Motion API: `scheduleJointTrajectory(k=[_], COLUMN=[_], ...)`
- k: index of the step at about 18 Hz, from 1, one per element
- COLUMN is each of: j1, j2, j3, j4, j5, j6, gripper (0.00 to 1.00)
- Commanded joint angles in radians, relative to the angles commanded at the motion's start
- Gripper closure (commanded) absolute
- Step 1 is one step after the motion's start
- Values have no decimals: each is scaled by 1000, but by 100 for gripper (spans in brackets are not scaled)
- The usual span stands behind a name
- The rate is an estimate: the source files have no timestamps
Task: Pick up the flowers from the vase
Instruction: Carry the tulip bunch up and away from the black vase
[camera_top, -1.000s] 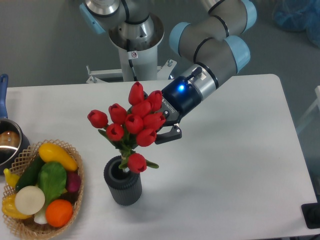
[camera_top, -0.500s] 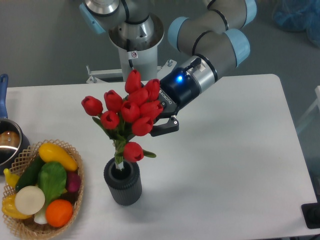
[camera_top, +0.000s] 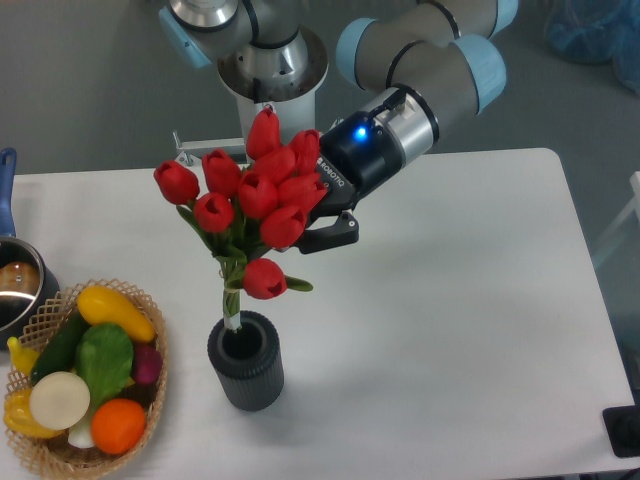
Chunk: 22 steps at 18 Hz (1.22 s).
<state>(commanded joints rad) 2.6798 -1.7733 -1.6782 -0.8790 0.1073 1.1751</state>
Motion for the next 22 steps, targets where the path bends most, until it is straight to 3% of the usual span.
scheduleJointTrajectory(k=[9, 16, 22], j1=[182, 385, 488], j2=[18, 49, 74], j3=[-5, -26, -55], j4=[-3, -3, -5], j5=[129, 256, 363], j6=[-32, -29, -29], gripper=[63, 63, 63])
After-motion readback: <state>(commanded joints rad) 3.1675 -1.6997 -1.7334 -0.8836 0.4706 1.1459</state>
